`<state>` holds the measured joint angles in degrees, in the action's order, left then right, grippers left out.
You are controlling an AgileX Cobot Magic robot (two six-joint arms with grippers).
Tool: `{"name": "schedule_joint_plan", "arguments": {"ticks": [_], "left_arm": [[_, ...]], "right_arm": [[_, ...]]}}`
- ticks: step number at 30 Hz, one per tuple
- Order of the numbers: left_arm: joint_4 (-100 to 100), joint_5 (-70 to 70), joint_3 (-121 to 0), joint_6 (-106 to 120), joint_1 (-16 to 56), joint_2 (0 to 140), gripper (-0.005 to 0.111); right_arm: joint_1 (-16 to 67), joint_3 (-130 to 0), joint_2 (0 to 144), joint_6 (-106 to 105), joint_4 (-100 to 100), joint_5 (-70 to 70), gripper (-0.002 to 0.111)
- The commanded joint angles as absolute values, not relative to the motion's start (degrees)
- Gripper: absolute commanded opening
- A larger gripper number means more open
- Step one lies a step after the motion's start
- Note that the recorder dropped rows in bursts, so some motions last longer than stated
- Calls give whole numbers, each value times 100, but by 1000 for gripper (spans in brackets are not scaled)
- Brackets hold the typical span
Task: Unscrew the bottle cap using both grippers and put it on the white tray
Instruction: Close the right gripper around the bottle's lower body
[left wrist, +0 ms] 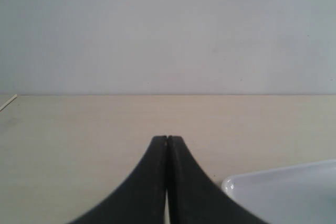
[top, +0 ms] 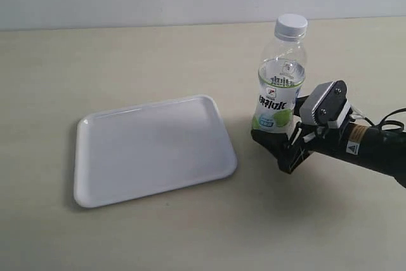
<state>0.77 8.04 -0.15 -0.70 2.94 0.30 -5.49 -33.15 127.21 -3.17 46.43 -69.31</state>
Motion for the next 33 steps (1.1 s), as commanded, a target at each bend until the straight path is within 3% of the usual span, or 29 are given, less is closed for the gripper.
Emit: {"name": "schedule_joint_plan", "arguments": {"ticks": [1,33], "left_arm": [[93,789,0,-78,274,0,0],[93,789,0,-78,274,0,0]], "right_arm": [[-517,-3441,12791,-341,4692,-6996,80],[-471,-3599,12791,165,4355,-6996,80]]}}
